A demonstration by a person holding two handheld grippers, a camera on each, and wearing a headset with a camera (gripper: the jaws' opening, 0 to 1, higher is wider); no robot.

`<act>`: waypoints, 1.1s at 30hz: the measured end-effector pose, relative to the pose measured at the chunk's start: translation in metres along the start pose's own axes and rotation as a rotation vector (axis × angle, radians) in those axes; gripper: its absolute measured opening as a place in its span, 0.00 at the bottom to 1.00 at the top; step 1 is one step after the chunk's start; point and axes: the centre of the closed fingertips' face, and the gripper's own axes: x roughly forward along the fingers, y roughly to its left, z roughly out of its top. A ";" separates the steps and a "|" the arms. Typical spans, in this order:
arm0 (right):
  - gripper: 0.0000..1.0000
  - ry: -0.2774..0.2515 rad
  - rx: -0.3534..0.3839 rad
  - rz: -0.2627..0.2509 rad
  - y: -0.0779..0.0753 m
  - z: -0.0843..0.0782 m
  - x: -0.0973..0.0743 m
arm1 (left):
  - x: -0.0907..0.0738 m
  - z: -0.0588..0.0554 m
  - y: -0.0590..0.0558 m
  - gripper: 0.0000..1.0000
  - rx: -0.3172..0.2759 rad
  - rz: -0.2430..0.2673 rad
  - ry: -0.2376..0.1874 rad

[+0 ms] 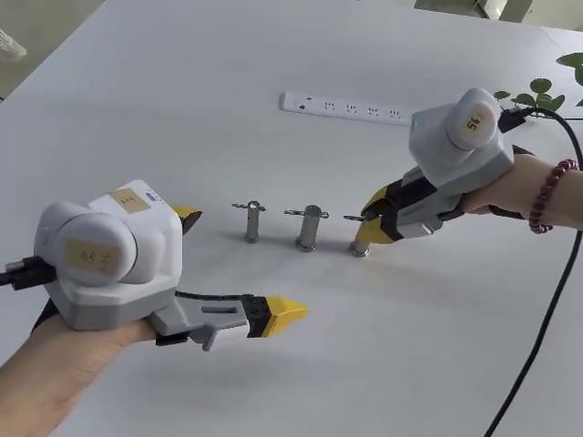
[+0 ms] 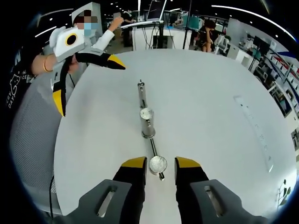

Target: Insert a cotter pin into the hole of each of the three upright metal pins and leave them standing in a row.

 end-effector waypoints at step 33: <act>0.59 -0.383 0.582 -0.403 0.032 0.017 -0.060 | -0.022 0.014 0.027 0.91 -0.117 0.160 -0.038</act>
